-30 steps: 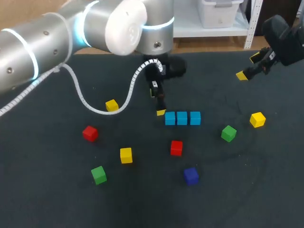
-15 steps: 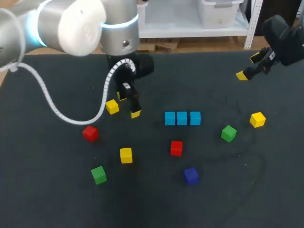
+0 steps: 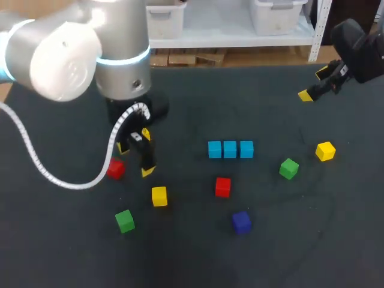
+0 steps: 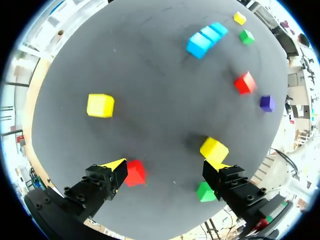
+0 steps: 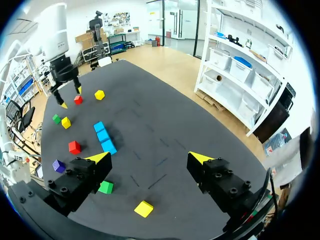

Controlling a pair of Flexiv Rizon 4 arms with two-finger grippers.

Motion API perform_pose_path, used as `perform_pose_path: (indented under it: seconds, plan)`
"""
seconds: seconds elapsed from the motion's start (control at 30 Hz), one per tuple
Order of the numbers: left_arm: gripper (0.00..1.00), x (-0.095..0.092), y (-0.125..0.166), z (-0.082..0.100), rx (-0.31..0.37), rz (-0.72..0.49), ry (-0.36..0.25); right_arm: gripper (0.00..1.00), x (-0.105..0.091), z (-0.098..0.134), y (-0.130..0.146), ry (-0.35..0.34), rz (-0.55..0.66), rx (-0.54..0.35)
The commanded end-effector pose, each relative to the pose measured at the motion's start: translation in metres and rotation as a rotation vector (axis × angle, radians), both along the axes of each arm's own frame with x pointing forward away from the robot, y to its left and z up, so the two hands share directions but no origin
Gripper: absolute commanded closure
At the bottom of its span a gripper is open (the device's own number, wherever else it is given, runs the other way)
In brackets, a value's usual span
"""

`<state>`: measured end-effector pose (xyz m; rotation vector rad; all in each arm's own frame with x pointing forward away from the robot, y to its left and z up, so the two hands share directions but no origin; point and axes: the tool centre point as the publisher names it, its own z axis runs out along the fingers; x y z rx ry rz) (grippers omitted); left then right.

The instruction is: Place the blue cubes, place green cubes on the blue cubes, place the yellow cubes on the green cubes, then place the red cubes on the yellow cubes, and place purple cube on the red cubes.

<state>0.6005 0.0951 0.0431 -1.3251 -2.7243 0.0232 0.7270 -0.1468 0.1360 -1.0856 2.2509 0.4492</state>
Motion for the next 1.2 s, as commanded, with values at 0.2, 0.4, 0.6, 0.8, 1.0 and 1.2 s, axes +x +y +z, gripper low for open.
perform_pose_path:
  seconds: [0.2,0.4,0.6,0.8,1.0,1.2]
  plan:
    - [0.0,-0.063,0.024,0.002,-0.116,0.037,-0.14,0.0,0.001,-0.001,0.0,0.0,0.003,0.003]
    - [0.0,-0.082,0.031,-0.008,-0.119,0.074,-0.143,0.0,0.001,-0.001,0.0,0.0,0.003,0.003]
    - [0.0,-0.088,0.018,-0.019,-0.162,0.06,-0.144,0.0,0.001,-0.001,0.0,0.0,0.003,0.003]
    - [0.0,-0.094,0.015,-0.03,-0.164,-0.01,-0.112,0.0,0.001,-0.001,0.0,0.0,0.003,0.003]
    - [0.0,-0.092,0.018,-0.034,-0.162,-0.052,-0.087,0.0,0.001,-0.001,0.0,0.0,0.003,0.003]
    - [0.0,-0.09,0.02,-0.037,-0.163,-0.089,-0.042,0.0,0.001,-0.001,0.0,0.0,0.003,0.003]
